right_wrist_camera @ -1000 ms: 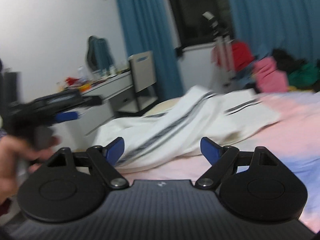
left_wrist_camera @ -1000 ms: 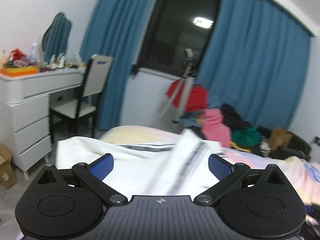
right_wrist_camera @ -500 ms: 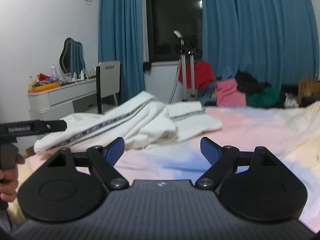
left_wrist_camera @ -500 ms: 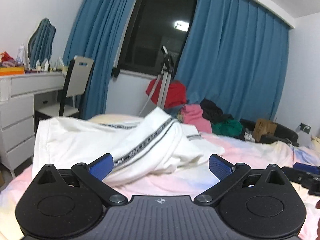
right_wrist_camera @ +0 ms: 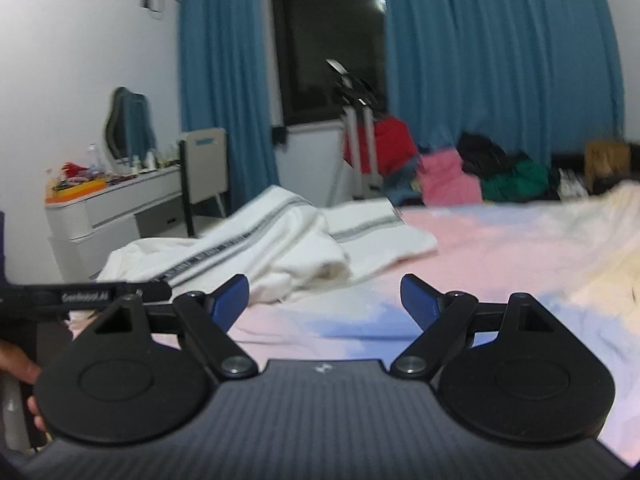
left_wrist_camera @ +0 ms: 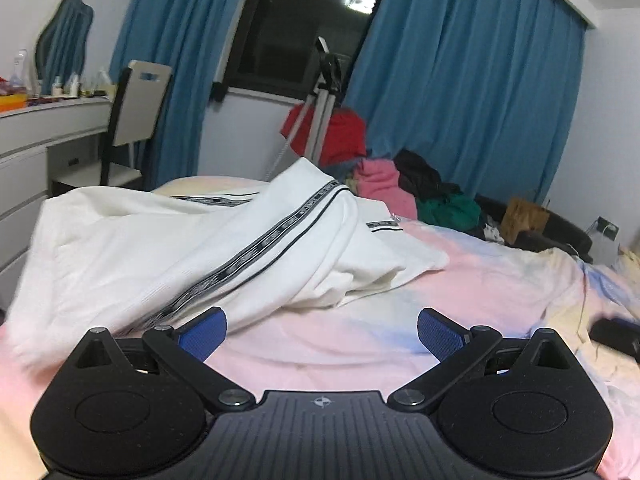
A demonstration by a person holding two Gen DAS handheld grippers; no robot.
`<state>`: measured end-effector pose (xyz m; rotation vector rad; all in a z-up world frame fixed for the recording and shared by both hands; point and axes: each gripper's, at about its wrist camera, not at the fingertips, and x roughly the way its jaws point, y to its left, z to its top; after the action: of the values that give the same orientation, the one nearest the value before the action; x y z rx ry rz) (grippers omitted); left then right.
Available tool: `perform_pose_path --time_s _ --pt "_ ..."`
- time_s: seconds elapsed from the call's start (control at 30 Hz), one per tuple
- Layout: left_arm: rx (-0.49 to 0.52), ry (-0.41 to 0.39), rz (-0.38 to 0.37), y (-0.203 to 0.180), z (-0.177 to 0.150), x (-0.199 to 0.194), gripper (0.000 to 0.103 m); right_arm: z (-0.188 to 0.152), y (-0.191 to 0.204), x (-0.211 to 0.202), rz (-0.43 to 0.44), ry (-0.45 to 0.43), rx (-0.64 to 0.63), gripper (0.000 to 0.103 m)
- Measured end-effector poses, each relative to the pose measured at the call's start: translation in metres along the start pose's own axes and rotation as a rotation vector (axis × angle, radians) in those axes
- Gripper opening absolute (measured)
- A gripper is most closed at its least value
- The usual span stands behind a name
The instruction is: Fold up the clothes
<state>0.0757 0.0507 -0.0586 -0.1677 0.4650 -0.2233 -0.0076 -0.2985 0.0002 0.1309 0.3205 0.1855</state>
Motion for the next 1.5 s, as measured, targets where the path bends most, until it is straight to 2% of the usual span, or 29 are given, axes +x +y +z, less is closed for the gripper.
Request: perform_pose_path --time_s 0.13,0.23,0.4,0.53,0.63,0.67,0.7,0.77,0.8,0.83,0.9,1.0,1.07,1.13,1.23,1.37,1.43,1.5 --pt "0.039 -0.002 0.059 0.003 0.029 0.063 0.101 -0.006 -0.025 0.015 -0.059 0.067 0.105 0.084" --pt "0.04 -0.034 0.092 0.007 0.056 0.104 0.101 -0.012 -0.049 0.029 -0.12 0.108 0.194 0.084" --pt "-0.039 -0.072 0.088 0.015 0.102 0.17 0.1 -0.014 -0.069 0.051 -0.238 0.087 0.213 0.084" --pt "-0.081 -0.025 0.107 0.019 0.126 0.229 0.09 -0.014 -0.075 0.084 -0.247 0.097 0.202 0.084" --pt "-0.075 0.006 0.129 0.015 0.131 0.26 0.085 -0.022 -0.078 0.105 -0.243 0.118 0.178 0.084" --pt "-0.066 -0.003 0.142 0.011 0.128 0.263 0.077 -0.025 -0.079 0.11 -0.241 0.125 0.173 0.084" --pt "-0.048 -0.013 0.151 0.006 0.125 0.264 0.067 -0.028 -0.08 0.116 -0.24 0.137 0.171 0.084" --pt "-0.004 -0.027 0.162 -0.005 0.12 0.264 0.022 -0.031 -0.084 0.124 -0.242 0.162 0.189 0.084" --pt "0.028 -0.029 0.168 -0.01 0.117 0.261 0.01 -0.032 -0.086 0.127 -0.241 0.167 0.202 0.084" --pt "0.069 -0.035 0.168 -0.017 0.114 0.255 0.004 -0.031 -0.088 0.127 -0.242 0.168 0.21 0.084" --pt "0.153 -0.1 0.143 -0.033 0.106 0.226 0.003 -0.031 -0.087 0.125 -0.247 0.162 0.209 0.084" --pt "0.244 -0.209 0.071 -0.055 0.083 0.16 0.003 -0.031 -0.085 0.118 -0.246 0.158 0.209 0.084" --pt "0.28 -0.218 0.015 -0.067 0.058 0.118 0.003 -0.03 -0.082 0.112 -0.241 0.155 0.212 0.084" --pt "0.304 -0.186 -0.023 -0.075 0.03 0.083 0.003 -0.028 -0.078 0.104 -0.239 0.142 0.2 0.084" --pt "0.265 -0.083 -0.07 -0.077 -0.008 0.048 0.003 -0.026 -0.069 0.088 -0.221 0.122 0.178 0.084" --pt "0.205 0.072 -0.06 -0.078 -0.038 0.048 0.003 -0.028 -0.058 0.072 -0.157 0.128 0.167 0.084" --pt "0.166 0.099 -0.059 -0.075 -0.043 0.053 0.003 -0.028 -0.053 0.065 -0.104 0.128 0.185 0.084" --pt "0.117 0.104 -0.075 -0.068 -0.041 0.057 0.003 -0.026 -0.05 0.057 -0.053 0.124 0.205 0.077"
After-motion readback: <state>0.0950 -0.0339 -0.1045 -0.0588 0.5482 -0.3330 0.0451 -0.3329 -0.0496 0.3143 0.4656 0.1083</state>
